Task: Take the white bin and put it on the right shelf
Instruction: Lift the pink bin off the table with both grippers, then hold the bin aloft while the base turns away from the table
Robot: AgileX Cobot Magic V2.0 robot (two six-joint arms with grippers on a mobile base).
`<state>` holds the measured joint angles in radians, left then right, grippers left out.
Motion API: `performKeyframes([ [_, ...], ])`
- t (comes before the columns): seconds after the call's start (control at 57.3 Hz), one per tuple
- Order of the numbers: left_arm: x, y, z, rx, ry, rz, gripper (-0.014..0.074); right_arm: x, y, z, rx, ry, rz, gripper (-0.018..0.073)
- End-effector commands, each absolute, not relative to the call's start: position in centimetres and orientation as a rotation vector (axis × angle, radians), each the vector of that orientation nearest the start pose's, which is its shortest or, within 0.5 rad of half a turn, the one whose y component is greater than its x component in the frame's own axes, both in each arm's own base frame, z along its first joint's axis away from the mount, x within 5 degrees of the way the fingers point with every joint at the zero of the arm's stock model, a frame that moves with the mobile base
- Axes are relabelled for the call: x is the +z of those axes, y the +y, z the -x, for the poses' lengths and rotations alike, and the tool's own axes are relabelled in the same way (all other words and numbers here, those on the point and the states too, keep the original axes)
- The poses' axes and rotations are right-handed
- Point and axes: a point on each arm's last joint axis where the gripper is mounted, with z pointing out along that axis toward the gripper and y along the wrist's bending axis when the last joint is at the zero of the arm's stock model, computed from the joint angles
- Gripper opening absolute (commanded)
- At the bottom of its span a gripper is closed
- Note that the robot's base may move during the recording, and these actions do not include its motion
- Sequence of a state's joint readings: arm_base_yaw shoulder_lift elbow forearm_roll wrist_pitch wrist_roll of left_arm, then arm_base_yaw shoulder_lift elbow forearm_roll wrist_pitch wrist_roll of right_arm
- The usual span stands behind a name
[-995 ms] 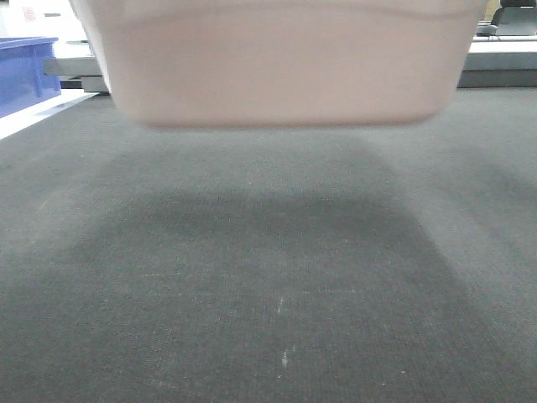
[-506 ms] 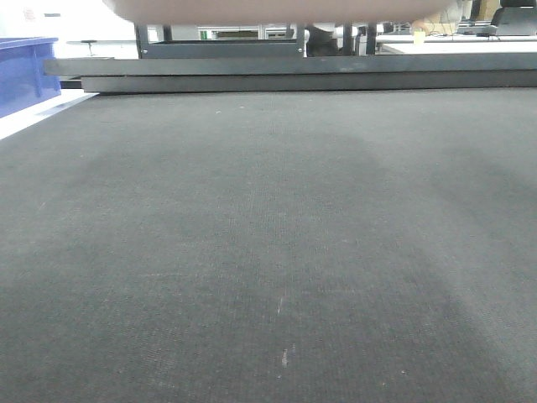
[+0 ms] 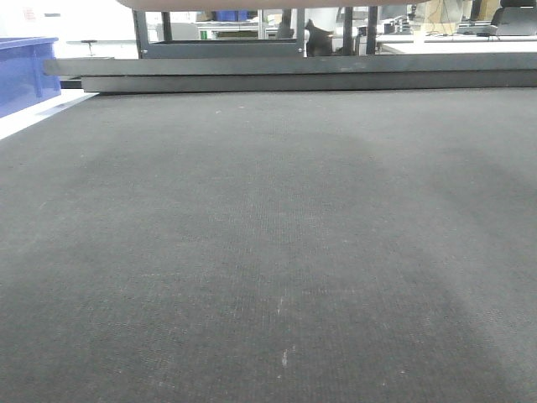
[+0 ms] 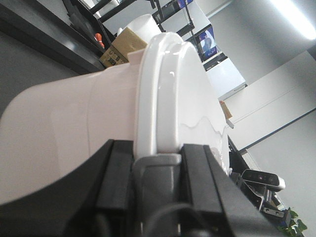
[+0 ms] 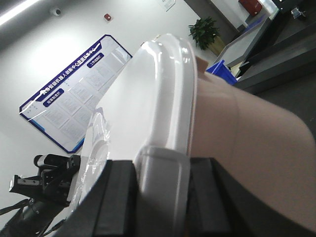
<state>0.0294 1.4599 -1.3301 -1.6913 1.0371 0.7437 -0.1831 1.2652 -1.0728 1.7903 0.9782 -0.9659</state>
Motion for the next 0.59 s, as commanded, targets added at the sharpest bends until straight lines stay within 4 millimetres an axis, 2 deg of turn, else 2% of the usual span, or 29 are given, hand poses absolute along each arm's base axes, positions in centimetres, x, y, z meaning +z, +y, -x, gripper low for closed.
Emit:
performKeyframes([
  [0.0, 46.3, -9.1, -26.0, -1.817, 1.547, -0.410, -0.0117, 44.6, 4.9, -22.9, 1.553, 1.399, 0.257, 0.0061],
  [0.576, 46.3, -9.1, -26.0, -1.815, 1.548, -0.405, -0.0117, 44.3, 4.1, -24.3, 1.438, 1.425, 0.092, 0.0061],
])
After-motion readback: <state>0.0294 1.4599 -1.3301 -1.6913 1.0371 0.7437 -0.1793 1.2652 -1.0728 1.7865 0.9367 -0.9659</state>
